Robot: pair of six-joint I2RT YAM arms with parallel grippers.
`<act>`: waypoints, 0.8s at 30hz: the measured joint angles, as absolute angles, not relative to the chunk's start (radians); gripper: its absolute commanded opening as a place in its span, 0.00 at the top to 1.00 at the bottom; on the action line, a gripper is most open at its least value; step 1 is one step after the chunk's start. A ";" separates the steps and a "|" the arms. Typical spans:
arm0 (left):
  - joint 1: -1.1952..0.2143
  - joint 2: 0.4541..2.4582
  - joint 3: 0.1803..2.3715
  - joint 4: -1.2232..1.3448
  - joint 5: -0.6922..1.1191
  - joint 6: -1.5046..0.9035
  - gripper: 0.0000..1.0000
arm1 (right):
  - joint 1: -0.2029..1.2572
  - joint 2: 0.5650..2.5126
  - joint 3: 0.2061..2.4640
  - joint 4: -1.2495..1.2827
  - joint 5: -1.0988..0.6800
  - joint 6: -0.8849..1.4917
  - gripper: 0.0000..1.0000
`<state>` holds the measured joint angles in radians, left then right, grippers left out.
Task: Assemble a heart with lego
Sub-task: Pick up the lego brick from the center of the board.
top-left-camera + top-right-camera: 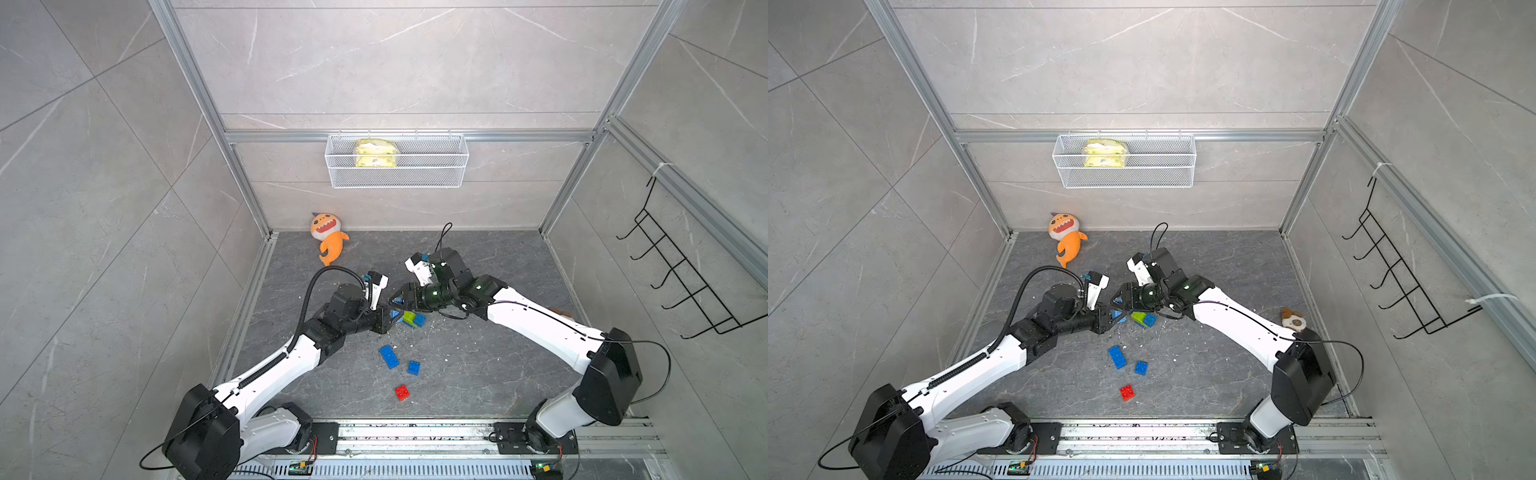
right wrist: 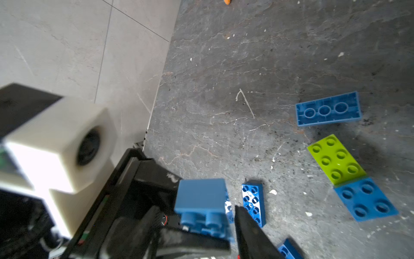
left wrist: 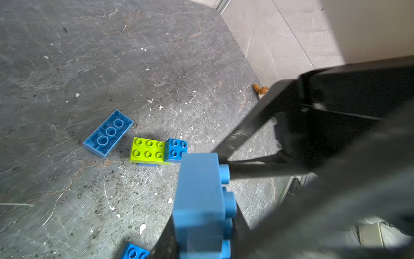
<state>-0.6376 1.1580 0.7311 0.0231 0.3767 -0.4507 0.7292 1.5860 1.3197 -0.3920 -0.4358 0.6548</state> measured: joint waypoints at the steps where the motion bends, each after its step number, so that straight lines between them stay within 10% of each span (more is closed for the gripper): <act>1: -0.641 1.154 0.731 0.023 0.377 -0.448 1.00 | 0.732 1.592 1.322 -0.397 -0.421 0.654 0.45; 13: -0.648 1.157 0.737 0.000 0.375 -0.442 0.92 | 0.768 1.602 1.351 -0.435 -0.342 0.605 0.73; 18: -0.653 1.167 0.739 -0.001 0.368 -0.447 0.42 | 0.768 1.597 1.355 -0.471 -0.305 0.585 0.73; 24: -0.650 1.171 0.756 0.004 0.329 -0.461 0.31 | 0.682 1.567 1.346 -0.595 -0.274 0.526 0.72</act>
<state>-0.6498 1.1713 0.7555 0.0044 0.3290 -0.4614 0.6815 1.5673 1.3460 -0.5953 -0.2745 0.5262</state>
